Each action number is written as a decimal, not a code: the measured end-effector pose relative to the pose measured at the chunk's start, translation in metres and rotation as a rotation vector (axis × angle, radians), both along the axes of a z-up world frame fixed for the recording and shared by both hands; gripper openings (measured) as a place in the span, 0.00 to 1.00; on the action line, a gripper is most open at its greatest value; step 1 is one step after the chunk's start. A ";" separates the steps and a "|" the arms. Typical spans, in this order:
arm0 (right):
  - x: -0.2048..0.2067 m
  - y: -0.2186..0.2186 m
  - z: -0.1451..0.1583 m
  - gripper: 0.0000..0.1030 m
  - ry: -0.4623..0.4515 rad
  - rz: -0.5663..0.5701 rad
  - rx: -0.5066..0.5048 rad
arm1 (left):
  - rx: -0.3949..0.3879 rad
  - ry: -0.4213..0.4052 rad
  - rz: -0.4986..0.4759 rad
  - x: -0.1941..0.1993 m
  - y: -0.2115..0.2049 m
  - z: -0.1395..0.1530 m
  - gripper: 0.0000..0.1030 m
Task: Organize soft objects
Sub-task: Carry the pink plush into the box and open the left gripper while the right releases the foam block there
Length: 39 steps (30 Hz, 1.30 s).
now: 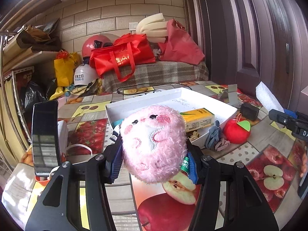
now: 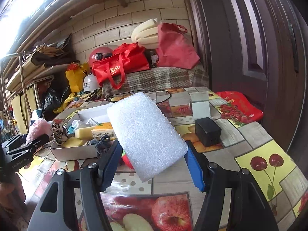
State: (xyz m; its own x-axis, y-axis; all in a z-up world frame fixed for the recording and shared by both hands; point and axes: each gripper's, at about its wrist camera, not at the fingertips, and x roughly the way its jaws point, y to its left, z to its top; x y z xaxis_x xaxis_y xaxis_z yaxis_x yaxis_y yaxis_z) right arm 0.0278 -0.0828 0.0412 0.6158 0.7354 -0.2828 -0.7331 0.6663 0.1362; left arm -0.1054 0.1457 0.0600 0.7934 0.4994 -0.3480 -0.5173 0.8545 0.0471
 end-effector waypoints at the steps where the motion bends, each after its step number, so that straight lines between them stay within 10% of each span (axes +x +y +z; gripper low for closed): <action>1: -0.005 0.004 0.000 0.63 -0.021 0.007 -0.009 | -0.002 -0.001 0.002 0.001 0.001 0.000 0.53; 39: 0.027 0.105 0.007 0.63 0.065 -0.016 0.007 | -0.005 -0.015 0.120 0.060 0.052 0.004 0.53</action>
